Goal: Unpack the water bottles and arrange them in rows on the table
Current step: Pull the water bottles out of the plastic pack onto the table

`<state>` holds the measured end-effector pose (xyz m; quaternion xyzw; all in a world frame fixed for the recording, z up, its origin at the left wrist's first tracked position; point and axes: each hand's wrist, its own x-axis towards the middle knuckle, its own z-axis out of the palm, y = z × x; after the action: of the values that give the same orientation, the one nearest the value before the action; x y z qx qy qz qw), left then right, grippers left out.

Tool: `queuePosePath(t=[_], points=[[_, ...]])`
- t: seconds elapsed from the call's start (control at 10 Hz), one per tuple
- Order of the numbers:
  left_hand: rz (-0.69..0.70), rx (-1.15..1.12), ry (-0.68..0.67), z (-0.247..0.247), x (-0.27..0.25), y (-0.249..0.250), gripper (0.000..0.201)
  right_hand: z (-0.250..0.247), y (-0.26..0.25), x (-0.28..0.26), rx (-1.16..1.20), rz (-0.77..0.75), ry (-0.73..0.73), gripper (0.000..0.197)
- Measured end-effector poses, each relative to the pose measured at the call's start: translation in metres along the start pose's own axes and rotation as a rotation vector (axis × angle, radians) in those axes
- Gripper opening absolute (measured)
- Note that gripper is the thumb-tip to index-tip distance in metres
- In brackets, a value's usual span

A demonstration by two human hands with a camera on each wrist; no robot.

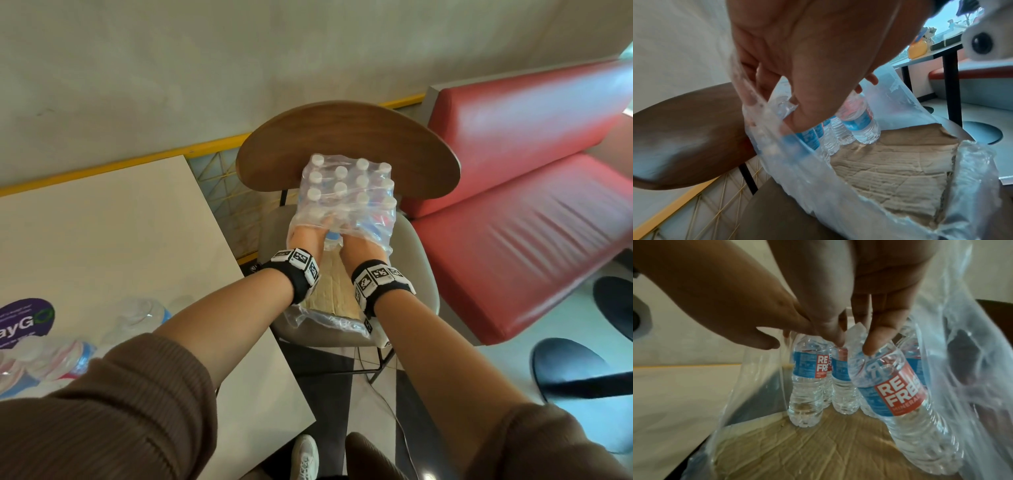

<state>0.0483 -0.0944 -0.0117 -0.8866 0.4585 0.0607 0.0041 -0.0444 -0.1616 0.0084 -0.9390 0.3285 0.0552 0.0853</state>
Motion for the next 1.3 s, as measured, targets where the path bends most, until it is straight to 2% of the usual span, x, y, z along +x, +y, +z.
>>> queuePosePath(t=[0.1,0.2,0.3,0.4,0.5,0.7,0.8,1.0,1.1,1.2,1.3], points=[[-0.018,0.174,-0.031,-0.003,0.003,0.001,0.026,0.001,0.001,-0.008,0.004,0.003,0.049,0.033],[-0.033,0.195,-0.041,-0.006,0.002,0.011,0.026,0.003,0.001,-0.016,-0.013,-0.018,0.077,0.033],[-0.124,0.219,-0.054,-0.004,-0.008,0.019,0.023,0.002,0.008,-0.023,0.021,-0.022,0.074,0.032],[-0.235,0.263,0.08,-0.012,-0.012,0.014,0.027,0.002,0.017,-0.025,0.078,-0.02,0.069,0.034],[-0.074,0.125,-0.081,-0.016,-0.016,0.009,0.032,0.002,0.019,-0.029,0.127,-0.024,0.073,0.034],[-0.012,0.23,-0.029,-0.005,-0.001,0.009,0.046,0.003,0.019,-0.032,0.19,-0.026,0.075,0.036],[0.016,0.215,0.037,-0.017,-0.007,0.007,0.03,0.001,0.019,-0.034,0.221,-0.004,0.081,0.038],[-0.03,0.309,0.054,-0.012,-0.012,0.011,0.032,-0.002,0.014,-0.036,0.266,0.015,0.088,0.037],[-0.074,0.207,-0.063,-0.017,-0.017,0.019,0.028,-0.005,0.018,-0.038,0.28,0.033,0.089,0.038],[-0.311,0.136,-0.217,-0.016,-0.025,0.02,0.029,-0.005,0.022,-0.039,0.306,0.05,0.088,0.039],[-0.265,0.103,-0.229,-0.014,-0.014,0.014,0.028,-0.005,0.025,-0.038,0.32,0.053,0.097,0.038]])
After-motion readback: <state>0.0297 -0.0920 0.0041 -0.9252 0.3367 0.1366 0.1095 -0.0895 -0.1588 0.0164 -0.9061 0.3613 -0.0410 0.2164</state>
